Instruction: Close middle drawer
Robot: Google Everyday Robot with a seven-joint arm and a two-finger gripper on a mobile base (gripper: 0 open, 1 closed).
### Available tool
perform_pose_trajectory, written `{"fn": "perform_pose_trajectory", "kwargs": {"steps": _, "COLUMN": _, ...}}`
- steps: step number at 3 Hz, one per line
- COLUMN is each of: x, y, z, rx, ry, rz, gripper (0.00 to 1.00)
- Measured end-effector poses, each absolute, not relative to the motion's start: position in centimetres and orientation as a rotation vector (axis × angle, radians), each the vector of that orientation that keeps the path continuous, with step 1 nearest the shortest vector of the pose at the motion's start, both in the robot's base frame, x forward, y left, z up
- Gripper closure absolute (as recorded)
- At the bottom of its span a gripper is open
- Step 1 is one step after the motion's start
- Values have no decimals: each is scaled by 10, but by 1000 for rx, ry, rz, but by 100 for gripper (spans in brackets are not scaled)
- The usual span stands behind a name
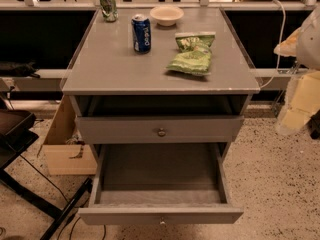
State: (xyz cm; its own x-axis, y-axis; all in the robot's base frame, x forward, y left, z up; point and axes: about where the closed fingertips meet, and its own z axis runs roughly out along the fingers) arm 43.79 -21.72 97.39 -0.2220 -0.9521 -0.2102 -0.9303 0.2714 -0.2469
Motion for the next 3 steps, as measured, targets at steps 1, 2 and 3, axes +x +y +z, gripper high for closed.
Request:
{"fn": "perform_pose_trajectory", "kwargs": {"steps": 1, "x": 437, "y": -219, "z": 967, "rx": -1715, "ry": 2230, "rz": -90, "gripper": 0}}
{"fn": "perform_pose_trajectory", "kwargs": {"steps": 2, "x": 426, "y": -226, "z": 923, "rx": -1714, "ry": 2248, "rz": -43, "gripper": 0}}
{"fn": "perform_pose_trajectory", "kwargs": {"steps": 3, "x": 402, "y": -234, "z": 855, "rx": -1696, "ry": 2226, "rz": 29, "gripper": 0}}
